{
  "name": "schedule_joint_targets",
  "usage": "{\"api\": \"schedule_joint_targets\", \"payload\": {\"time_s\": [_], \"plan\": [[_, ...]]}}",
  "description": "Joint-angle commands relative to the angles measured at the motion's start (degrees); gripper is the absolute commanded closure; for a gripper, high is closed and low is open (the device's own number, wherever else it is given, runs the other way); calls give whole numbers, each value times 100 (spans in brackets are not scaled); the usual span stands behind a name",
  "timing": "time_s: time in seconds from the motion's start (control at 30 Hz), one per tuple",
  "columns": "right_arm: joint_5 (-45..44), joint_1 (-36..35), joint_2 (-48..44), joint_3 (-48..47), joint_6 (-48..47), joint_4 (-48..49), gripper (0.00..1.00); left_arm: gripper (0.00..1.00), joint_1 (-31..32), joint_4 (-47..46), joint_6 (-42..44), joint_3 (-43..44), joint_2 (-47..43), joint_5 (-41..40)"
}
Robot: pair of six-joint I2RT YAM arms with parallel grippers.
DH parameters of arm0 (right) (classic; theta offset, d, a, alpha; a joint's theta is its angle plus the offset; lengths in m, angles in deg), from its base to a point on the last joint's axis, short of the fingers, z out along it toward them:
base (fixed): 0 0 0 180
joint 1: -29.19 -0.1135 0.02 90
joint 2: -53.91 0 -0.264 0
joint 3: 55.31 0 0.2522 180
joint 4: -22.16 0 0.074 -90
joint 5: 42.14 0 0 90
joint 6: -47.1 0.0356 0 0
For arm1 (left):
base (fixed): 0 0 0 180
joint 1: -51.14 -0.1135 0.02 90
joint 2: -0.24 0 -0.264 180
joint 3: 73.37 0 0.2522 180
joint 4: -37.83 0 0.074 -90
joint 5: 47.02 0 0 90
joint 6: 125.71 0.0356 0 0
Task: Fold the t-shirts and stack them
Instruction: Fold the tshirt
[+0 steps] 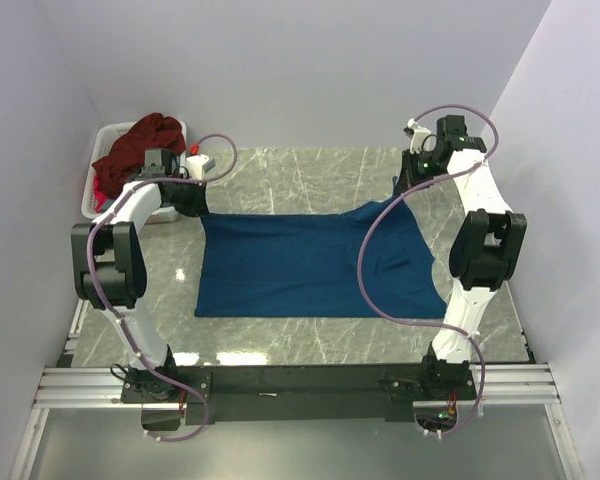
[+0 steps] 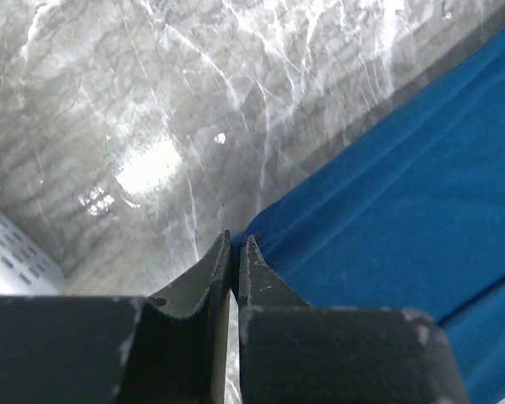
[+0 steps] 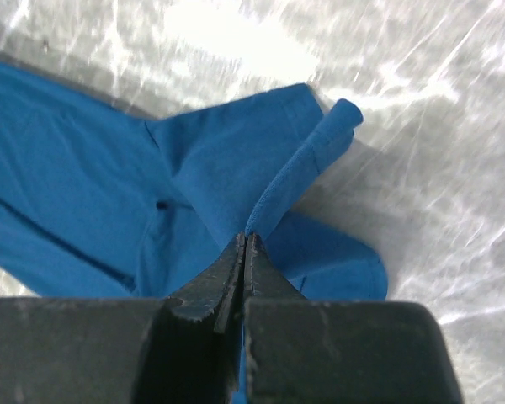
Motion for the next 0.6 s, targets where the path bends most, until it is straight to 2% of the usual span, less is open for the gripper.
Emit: {"api": "schedule_joint_targets", "payload": {"time_s": [0.0, 0.3, 0.57], "plan": [[156, 67, -483, 378, -185, -35, 100, 100, -53, -109, 309, -162, -486, 137], [244, 208, -941, 862, -334, -158, 100, 100, -246, 85, 722, -751, -1076, 137], [236, 225, -1275, 1108, -475, -316, 100, 99, -255, -169, 635, -1051, -1278, 216]]}}
